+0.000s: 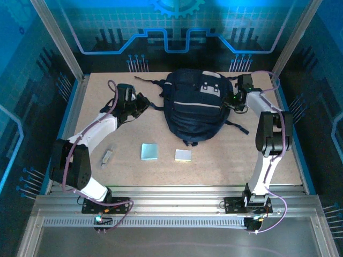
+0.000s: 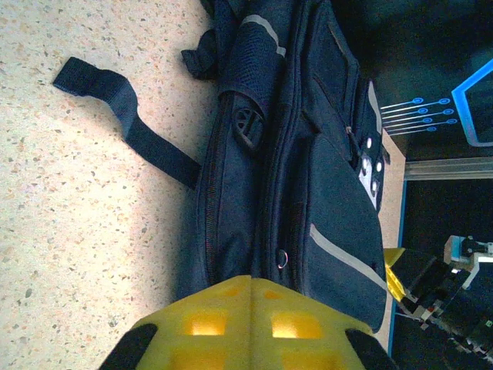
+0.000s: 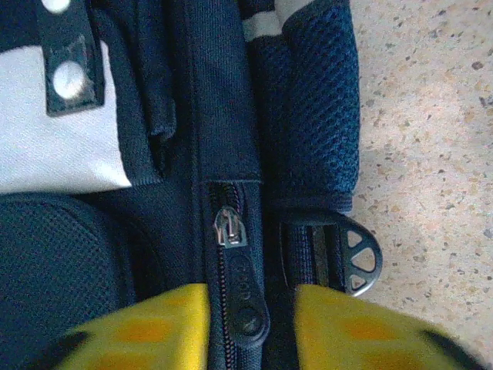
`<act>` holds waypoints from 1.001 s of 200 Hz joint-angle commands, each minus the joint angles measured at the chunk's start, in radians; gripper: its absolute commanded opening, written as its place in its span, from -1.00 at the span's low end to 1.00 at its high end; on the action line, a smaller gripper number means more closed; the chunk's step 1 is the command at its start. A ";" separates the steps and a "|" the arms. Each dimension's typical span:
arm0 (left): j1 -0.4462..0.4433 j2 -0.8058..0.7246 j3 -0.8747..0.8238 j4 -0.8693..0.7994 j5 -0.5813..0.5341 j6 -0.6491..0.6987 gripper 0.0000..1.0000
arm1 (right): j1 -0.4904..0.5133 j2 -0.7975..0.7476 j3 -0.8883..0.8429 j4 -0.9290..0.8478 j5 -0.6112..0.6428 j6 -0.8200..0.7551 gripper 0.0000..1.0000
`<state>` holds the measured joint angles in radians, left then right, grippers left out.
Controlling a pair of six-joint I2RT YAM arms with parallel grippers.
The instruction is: Pack the student bag
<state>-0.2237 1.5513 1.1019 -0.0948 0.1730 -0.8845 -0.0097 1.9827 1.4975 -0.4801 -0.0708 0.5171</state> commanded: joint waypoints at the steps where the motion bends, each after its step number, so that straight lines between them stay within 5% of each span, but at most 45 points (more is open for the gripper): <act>1: -0.012 0.009 -0.017 0.037 0.023 -0.003 -0.75 | 0.004 -0.065 -0.048 -0.036 -0.009 0.013 0.23; 31: -0.037 0.022 -0.041 0.061 0.025 -0.014 -0.07 | 0.010 -0.174 -0.206 0.034 -0.094 0.036 0.52; 60: -0.069 0.039 -0.046 0.062 0.023 -0.003 0.22 | 0.045 -0.238 -0.367 0.176 -0.272 0.111 0.51; 120: -0.105 0.040 -0.051 0.010 0.003 0.048 0.27 | 0.259 -0.252 -0.431 0.308 -0.374 0.218 0.36; 157: -0.112 0.029 -0.046 -0.049 -0.034 0.101 0.28 | 0.302 -0.326 -0.377 0.157 -0.243 0.129 0.36; 200: -0.115 0.099 -0.050 -0.031 -0.031 0.106 -0.14 | 0.313 -0.361 -0.323 0.119 -0.251 0.006 0.39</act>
<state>-0.3286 1.5955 1.0630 -0.1146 0.1520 -0.8062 0.2955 1.6417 1.1213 -0.3267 -0.3222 0.6205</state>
